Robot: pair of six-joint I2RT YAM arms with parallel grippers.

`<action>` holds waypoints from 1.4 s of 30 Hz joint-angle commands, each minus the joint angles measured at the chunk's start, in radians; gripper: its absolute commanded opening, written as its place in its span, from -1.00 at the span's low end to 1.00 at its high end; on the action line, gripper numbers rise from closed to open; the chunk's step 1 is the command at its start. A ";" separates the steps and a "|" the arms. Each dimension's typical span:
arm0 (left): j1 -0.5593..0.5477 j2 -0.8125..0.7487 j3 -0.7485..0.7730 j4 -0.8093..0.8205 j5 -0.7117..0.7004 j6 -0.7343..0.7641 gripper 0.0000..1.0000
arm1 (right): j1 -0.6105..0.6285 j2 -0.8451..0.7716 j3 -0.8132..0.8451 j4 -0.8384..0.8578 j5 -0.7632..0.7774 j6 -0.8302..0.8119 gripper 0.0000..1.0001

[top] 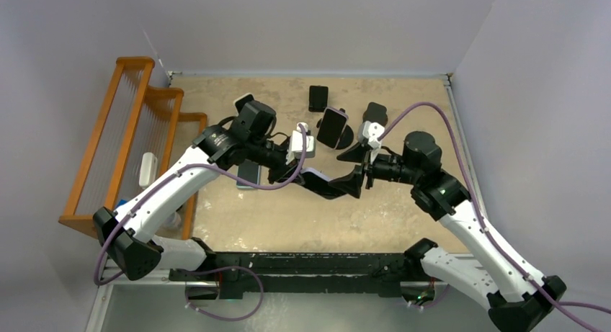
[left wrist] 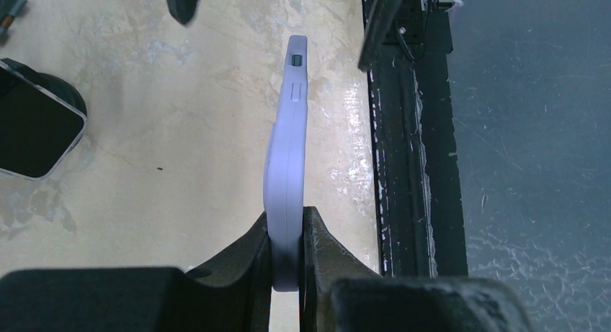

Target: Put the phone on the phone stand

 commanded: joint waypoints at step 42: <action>0.036 -0.036 0.055 0.023 0.156 0.038 -1.00 | 0.205 0.118 0.067 0.019 0.257 -0.105 0.65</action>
